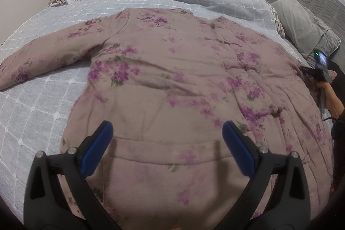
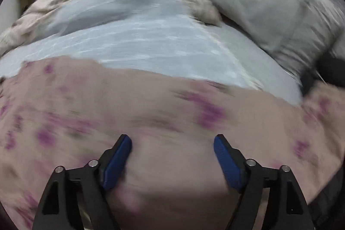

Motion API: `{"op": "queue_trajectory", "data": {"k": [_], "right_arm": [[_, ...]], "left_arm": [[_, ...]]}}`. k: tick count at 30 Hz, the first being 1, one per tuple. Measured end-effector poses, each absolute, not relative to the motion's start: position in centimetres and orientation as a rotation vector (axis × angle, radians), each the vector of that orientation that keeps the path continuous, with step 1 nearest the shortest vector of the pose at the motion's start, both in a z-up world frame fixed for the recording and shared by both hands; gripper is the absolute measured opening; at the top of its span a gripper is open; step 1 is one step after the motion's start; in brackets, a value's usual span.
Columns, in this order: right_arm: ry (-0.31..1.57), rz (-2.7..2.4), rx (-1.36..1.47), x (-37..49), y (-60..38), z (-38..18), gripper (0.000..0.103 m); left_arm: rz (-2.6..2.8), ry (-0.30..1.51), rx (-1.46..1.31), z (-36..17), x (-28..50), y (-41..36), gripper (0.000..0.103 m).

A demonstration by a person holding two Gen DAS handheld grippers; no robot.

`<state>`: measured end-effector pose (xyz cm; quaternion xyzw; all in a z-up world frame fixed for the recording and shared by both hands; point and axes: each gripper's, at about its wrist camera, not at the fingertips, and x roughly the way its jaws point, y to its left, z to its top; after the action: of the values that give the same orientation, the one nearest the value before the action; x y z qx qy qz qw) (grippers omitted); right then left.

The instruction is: Fold large clothes

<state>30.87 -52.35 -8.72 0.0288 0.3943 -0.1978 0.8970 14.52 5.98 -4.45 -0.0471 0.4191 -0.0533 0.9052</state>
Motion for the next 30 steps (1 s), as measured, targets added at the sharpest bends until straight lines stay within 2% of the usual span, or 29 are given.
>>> {"op": "queue_trajectory", "data": {"k": [4, 6, 11, 16, 22, 30], "right_arm": [[0.828, -0.642, 0.030, 26.2, -60.0, -8.6, 0.085], [0.840, -0.643, 0.067, 24.9, -60.7, -7.8, 0.085], [0.865, -0.559, -0.030, 22.2, -54.8, -4.6, 0.086], [0.835, -0.222, 0.099, 15.6, -48.0, -2.8, 0.086], [0.926, 0.071, 0.290, 8.4, -43.5, -4.7, 0.086], [1.040, 0.236, 0.392, 3.0, -42.1, -9.4, 0.086]], "left_arm": [[-0.113, 0.921, -0.109, -5.2, 15.0, 5.9, 0.101], [-0.114, 0.934, -0.108, -5.3, 15.0, 5.8, 0.101], [-0.093, 0.932, -0.084, -3.9, 14.5, 6.6, 0.101], [-0.076, 0.997, -0.076, -2.3, 13.8, 9.3, 0.101], [-0.066, 1.095, -0.158, -2.6, 11.5, 15.2, 0.101], [-0.155, 1.286, -0.338, -7.9, 7.9, 20.3, 0.101]]}}
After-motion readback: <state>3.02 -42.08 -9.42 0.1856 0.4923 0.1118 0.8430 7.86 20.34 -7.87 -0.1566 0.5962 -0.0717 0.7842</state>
